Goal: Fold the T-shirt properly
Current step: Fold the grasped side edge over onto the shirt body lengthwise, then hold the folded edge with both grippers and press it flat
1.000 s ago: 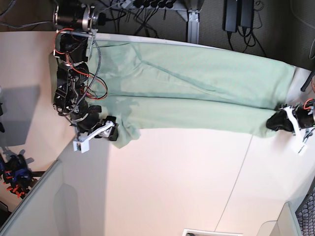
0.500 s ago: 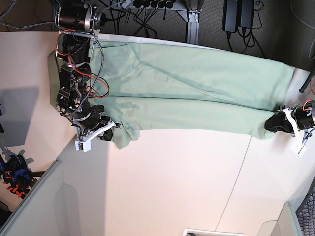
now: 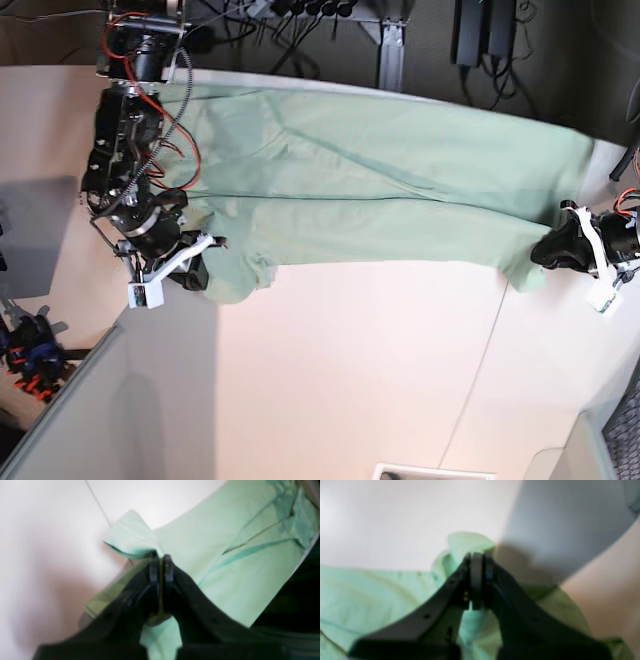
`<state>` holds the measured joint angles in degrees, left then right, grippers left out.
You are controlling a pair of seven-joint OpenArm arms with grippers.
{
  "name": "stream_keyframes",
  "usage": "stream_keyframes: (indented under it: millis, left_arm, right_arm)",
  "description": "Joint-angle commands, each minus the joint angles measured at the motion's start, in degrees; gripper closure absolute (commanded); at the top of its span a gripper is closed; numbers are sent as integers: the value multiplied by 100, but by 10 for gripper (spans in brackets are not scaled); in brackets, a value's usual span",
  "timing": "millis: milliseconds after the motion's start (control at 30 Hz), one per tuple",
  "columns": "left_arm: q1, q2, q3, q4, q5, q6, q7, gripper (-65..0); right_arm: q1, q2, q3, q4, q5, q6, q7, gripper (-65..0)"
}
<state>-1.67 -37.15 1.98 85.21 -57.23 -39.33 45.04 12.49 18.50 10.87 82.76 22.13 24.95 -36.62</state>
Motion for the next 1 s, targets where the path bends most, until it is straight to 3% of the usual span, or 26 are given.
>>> stream_keyframes:
  millis: [0, 200, 400, 633, 700, 800, 867, 900, 967]
  left_arm:
    - [-50, -138, -55, 184, -111, -67, -101, 0]
    - [319, -389, -55, 284, -79, -67, -50, 0]
    - [610, -577, -57, 284, -81, -67, -11, 0]
    - [778, -570, -55, 284, -81, -67, 24, 0]
    - [789, -573, -55, 284, -81, -67, 22, -80]
    - [813, -570, -55, 284, -74, -67, 22, -281]
    - [870, -570, -55, 284, -26, -67, 61, -378]
    - [887, -570, -55, 284, -22, -67, 219, -387]
    - [885, -573, -63, 284, 76, -67, 378, -387]
  right_arm:
    - [-13, 192, 79, 341, 256, 37, 85, 0]
    - [-1078, 627, 627, 1425, 789, 37, -166, 0]
    - [-1963, 651, 1357, 2011, 1392, 42, -356, 0]
    - [-2579, 636, 1456, 2225, 1390, 39, -396, 0]
    - [-2673, 616, 1456, 2223, 1386, 37, -398, 0]
    - [-2750, 566, 1456, 2221, 1357, 37, -463, 0]
    - [-2756, 518, 1456, 2221, 1193, 37, -476, -206]
    - [-2758, 503, 1456, 2221, 1121, 37, -466, -298]
    - [-2756, 476, 1458, 2221, 1019, 35, -431, -389]
